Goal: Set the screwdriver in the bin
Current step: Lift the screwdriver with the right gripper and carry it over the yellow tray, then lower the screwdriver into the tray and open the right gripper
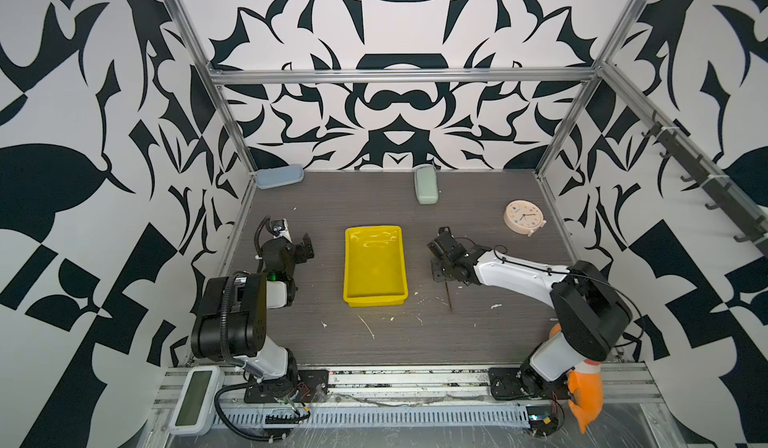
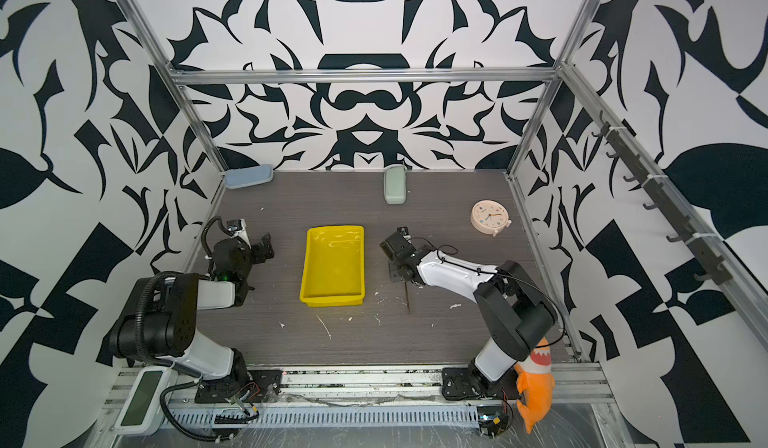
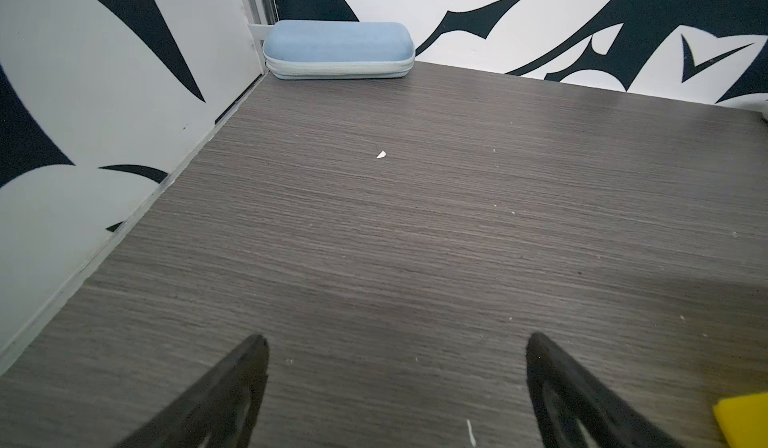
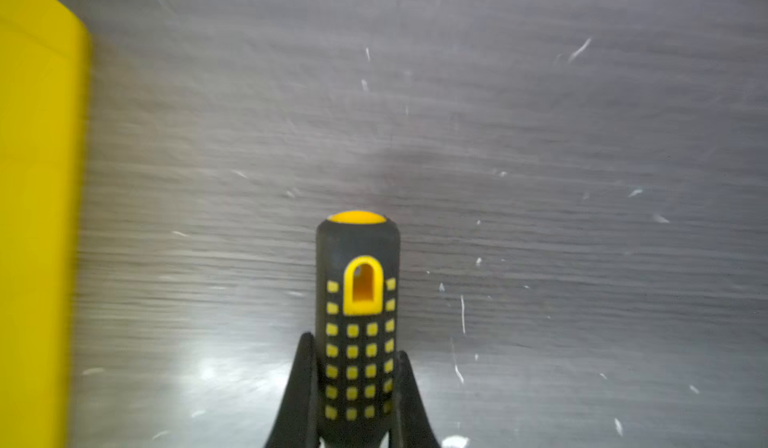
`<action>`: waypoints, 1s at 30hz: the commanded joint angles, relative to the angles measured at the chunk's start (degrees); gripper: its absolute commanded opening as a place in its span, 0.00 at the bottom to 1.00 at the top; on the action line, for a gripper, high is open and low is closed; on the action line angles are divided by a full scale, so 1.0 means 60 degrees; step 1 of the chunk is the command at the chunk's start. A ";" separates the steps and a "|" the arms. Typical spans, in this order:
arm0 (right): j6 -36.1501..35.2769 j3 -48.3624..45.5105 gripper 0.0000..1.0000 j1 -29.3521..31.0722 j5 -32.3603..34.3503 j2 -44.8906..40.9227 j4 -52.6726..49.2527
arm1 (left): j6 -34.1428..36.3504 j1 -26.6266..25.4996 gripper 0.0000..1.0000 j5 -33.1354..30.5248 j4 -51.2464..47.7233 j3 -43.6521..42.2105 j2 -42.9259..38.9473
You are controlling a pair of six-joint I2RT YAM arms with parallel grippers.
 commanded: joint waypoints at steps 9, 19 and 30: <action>0.2633 0.4029 0.00 0.1904 -0.0499 0.1473 0.0130 | -0.0103 -0.0013 0.99 0.0123 -0.0008 -0.0024 -0.0073; 0.3286 0.5808 0.04 0.2148 -0.1342 0.4056 0.0873 | -0.0103 -0.0015 0.99 0.0122 -0.0001 -0.0026 -0.0077; 0.1265 0.5125 0.71 0.1988 0.0026 0.1328 -0.0249 | -0.0102 -0.0011 0.99 0.0121 -0.0008 -0.0018 -0.0077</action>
